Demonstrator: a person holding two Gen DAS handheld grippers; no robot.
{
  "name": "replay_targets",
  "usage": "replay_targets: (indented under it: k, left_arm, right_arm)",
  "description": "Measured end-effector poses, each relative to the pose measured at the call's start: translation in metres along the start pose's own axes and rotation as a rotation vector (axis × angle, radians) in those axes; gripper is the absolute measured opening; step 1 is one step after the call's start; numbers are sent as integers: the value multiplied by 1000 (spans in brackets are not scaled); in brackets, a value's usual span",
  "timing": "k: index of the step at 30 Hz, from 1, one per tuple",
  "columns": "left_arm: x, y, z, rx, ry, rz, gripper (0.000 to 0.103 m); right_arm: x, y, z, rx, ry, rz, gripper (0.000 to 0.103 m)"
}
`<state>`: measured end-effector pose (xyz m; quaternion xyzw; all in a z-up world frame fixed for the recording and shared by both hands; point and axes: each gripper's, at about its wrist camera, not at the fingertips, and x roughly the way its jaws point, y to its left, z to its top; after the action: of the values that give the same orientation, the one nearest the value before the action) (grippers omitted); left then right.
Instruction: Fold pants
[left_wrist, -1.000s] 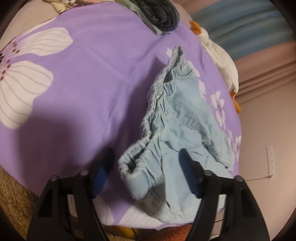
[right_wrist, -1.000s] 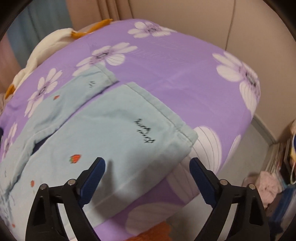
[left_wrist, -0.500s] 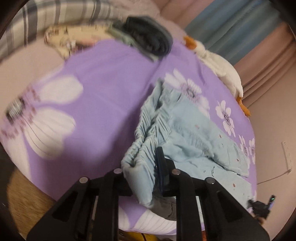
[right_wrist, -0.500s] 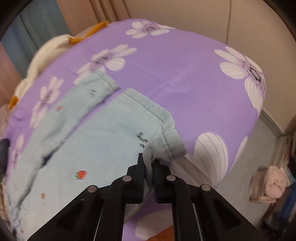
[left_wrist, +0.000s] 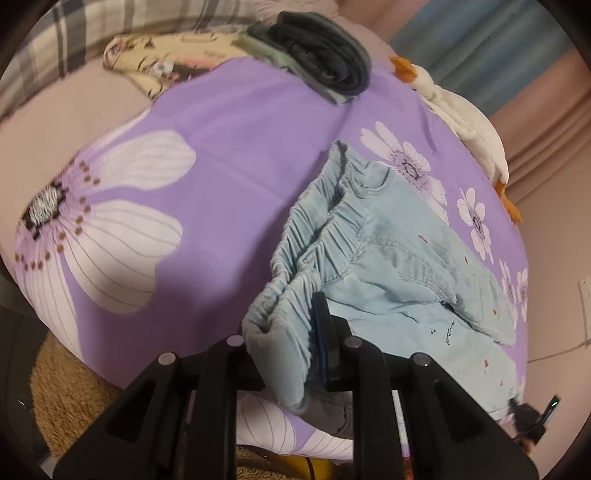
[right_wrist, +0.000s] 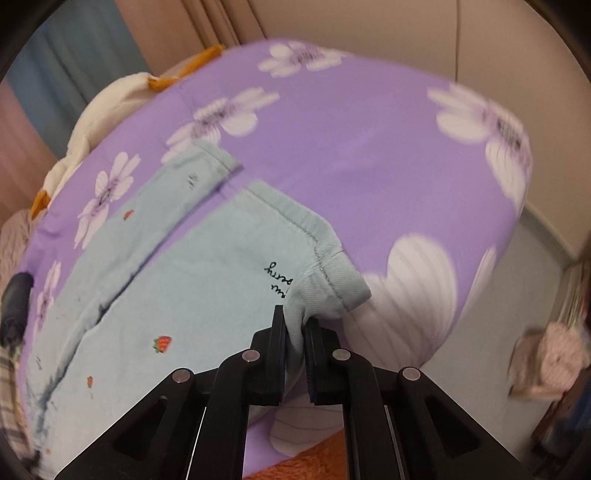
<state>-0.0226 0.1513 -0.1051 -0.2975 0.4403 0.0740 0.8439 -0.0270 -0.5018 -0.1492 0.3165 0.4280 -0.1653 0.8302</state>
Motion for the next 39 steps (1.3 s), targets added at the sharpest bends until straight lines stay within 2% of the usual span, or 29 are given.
replay_targets:
  k: [2, 5, 7, 11, 21, 27, 31, 34, 39]
  left_arm:
    - [7, 1, -1, 4, 18, 23, 20]
    - [24, 9, -5, -25, 74, 54, 23]
    - [29, 7, -7, -5, 73, 70, 24]
    - [31, 6, -7, -13, 70, 92, 24]
    - [30, 10, -9, -21, 69, 64, 25]
    - [28, 18, -10, -57, 74, 20, 26]
    - [28, 15, -11, -49, 71, 31, 26]
    - [28, 15, -11, -52, 69, 39, 26]
    - [29, 16, -10, -56, 70, 31, 27]
  right_arm:
    - [-3, 3, 0, -30, -24, -34, 9]
    - [13, -7, -4, -11, 24, -60, 9]
    - [24, -11, -9, -9, 40, -61, 9]
    - [21, -10, -11, -20, 16, -87, 9]
    - [25, -8, -11, 8, 20, -116, 9]
    - [25, -5, -10, 7, 19, -146, 9]
    - [26, -6, -8, 6, 23, -143, 9]
    - [27, 0, -11, -26, 7, -179, 9]
    - [27, 1, -12, -5, -10, -199, 9]
